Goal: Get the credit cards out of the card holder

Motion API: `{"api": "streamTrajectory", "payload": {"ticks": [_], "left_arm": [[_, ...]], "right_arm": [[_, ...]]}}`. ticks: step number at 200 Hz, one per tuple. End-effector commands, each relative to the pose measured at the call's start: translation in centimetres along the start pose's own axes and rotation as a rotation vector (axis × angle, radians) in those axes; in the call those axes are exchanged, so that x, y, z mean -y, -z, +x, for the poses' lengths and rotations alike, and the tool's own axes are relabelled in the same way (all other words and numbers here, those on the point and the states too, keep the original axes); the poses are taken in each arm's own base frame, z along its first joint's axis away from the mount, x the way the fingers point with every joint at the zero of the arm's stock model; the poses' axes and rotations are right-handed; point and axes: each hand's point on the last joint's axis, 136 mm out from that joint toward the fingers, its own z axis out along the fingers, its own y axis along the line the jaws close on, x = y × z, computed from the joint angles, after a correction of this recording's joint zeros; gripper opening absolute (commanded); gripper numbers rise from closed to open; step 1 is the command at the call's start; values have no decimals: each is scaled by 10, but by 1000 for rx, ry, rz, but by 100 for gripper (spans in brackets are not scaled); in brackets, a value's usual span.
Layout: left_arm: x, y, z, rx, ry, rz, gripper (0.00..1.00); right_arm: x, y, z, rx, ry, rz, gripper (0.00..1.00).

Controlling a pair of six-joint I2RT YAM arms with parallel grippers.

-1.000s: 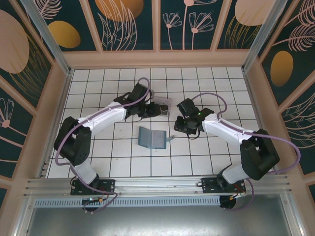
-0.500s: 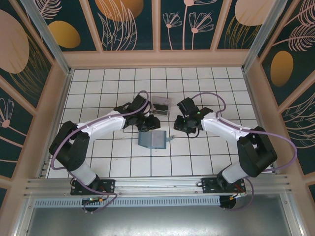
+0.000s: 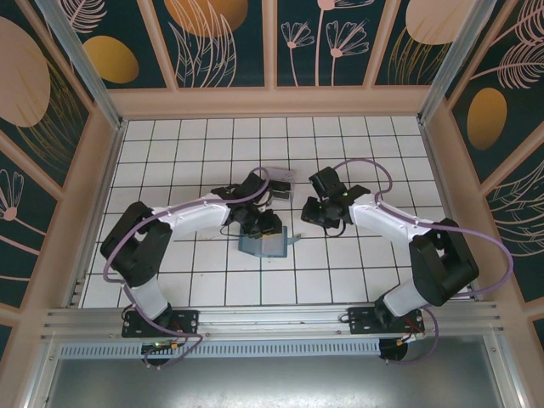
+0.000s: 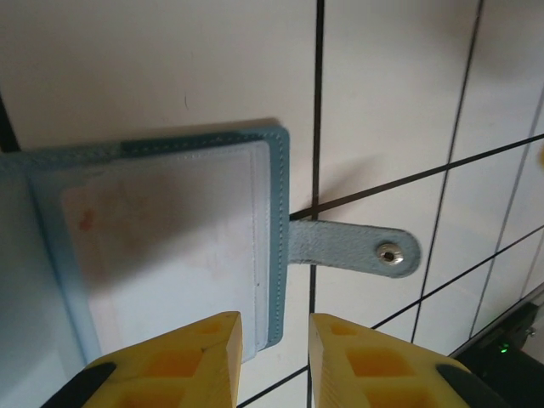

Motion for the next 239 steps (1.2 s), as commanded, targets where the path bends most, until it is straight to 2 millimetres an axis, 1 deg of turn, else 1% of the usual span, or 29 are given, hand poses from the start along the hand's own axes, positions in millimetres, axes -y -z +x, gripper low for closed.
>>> {"api": "streamTrajectory", "payload": {"ticks": [1,48,84,130,135,158,210,239], "left_arm": [[5,-6,6,-33,9,-21,29],[6,-13,10,-62,24,-31,29],[5,-21,13,-88,20,-51,29],[5,-27,11,-94,18,-69,30],[5,-28,11,-95,18,-70,29],[4,-30,11,-97,17,-73,30],[-6,-41,15,-124,23,-92,30],[-12,-39,14,-111,16,-127,30]], "right_arm": [[4,1,-1,8,5,-10,32],[12,-1,1,8,-6,-14,32],[13,-1,4,6,-2,-22,32],[14,-1,7,3,2,-29,32],[21,0,2,11,-20,-21,32],[23,0,1,12,-26,-22,32],[25,-1,1,12,-32,-18,32],[27,0,2,12,-35,-13,32]]}}
